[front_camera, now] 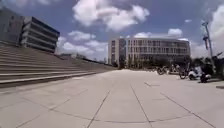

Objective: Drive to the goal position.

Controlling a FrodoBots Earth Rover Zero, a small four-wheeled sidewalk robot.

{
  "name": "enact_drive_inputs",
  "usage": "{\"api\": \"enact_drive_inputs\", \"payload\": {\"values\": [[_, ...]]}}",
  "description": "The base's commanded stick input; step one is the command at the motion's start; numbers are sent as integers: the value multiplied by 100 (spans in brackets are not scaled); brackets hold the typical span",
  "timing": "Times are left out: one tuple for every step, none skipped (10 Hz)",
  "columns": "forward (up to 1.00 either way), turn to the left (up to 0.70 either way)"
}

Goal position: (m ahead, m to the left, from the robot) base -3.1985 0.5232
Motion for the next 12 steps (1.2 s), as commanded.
{"api": "enact_drive_inputs", "payload": {"values": [[50,0],[50,0],[50,0],[50,0],[50,0],[50,0],[50,0],[50,0],[50,0],[50,0],[50,0],[50,0]]}}
